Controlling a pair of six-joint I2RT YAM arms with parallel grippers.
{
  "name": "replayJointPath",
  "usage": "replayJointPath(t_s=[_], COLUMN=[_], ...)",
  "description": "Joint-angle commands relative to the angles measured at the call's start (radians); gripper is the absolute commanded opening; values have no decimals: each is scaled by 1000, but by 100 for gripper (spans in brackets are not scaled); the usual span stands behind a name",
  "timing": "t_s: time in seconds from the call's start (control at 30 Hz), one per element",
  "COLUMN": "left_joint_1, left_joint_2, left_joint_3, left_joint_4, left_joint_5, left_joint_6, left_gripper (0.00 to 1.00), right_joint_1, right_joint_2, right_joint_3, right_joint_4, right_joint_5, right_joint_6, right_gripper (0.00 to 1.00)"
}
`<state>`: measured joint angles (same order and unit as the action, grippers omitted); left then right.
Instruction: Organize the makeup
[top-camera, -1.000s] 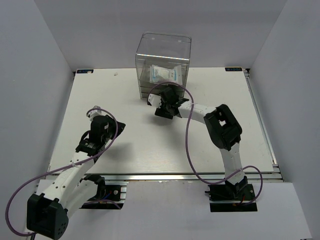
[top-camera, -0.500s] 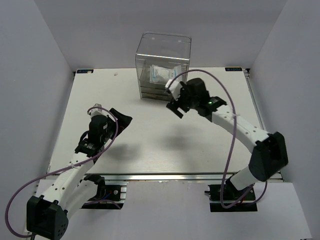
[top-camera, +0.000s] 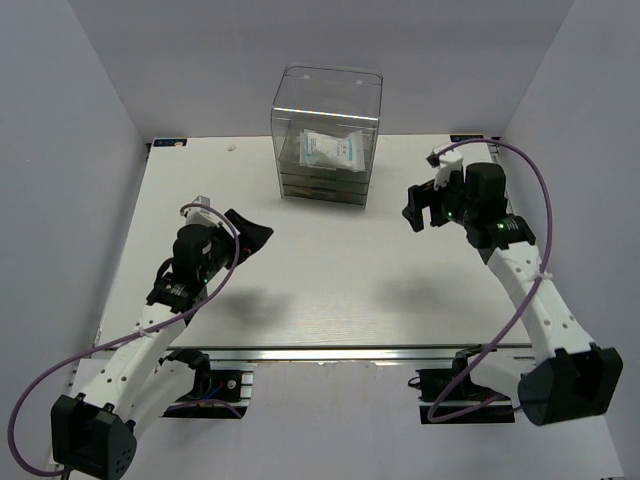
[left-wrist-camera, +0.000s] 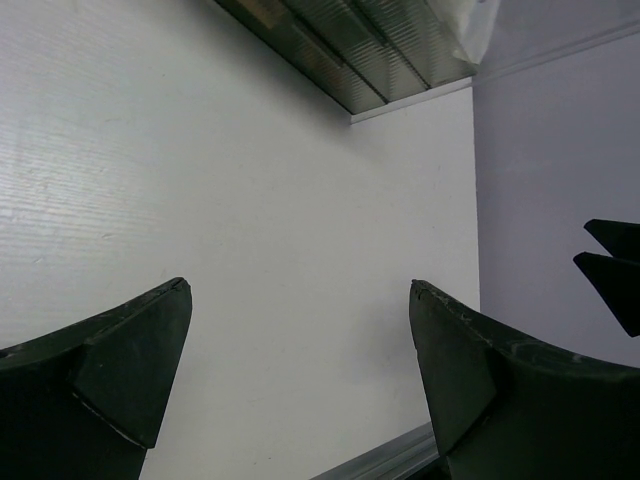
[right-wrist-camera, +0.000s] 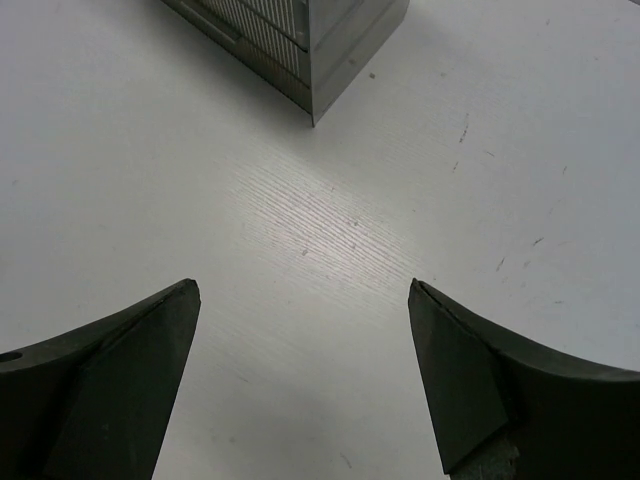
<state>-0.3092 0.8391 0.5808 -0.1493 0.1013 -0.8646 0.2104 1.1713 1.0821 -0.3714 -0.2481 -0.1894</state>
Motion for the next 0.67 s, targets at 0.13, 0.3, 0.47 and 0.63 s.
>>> replayJointPath(t_s=[0.13, 0.3, 0.47, 0.63], left_joint_1=[5, 5, 5, 5], left_joint_2=[-21, -17, -28, -44], left_joint_3=[63, 59, 62, 62], left_joint_4=[82, 128, 142, 188], left_joint_5=[86, 115, 130, 143], left_joint_6=[55, 53, 64, 76], left_gripper=[98, 98, 98, 98], right_joint_1=[-31, -46, -57, -72], right_joint_2=[-125, -168, -174, -163], right_joint_3=[-80, -106, -94, -71], right_joint_4=[-10, -35, -29, -26], right_joint_5=[72, 86, 86, 75], right_joint_6=[120, 128, 131, 166], right_gripper=[89, 89, 89, 90])
